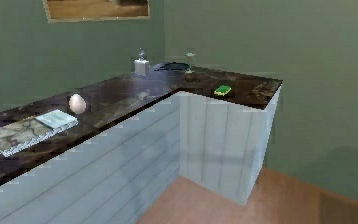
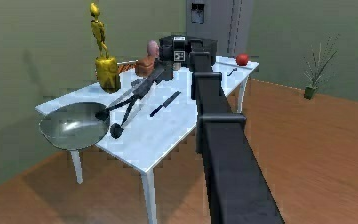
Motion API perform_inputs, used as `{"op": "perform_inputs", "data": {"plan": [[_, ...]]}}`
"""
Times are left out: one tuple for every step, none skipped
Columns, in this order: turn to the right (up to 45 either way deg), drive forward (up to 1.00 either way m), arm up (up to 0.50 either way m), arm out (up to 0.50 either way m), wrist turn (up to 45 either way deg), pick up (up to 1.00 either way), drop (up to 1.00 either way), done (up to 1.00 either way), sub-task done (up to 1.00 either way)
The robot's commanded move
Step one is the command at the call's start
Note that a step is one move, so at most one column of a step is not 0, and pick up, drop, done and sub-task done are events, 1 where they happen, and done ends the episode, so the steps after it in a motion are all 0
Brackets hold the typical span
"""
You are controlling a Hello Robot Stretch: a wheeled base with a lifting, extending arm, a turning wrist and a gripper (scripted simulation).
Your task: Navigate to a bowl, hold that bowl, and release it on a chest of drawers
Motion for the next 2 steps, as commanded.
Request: {"op": "perform_inputs", "data": {"plan": [[0.0,0.00,0.00,-0.48,0.0,0.00,0.00,0.00,0.00],[-45.0,0.00,0.00,0.00,0.0,0.00,0.00,0.00,0.00]]}}
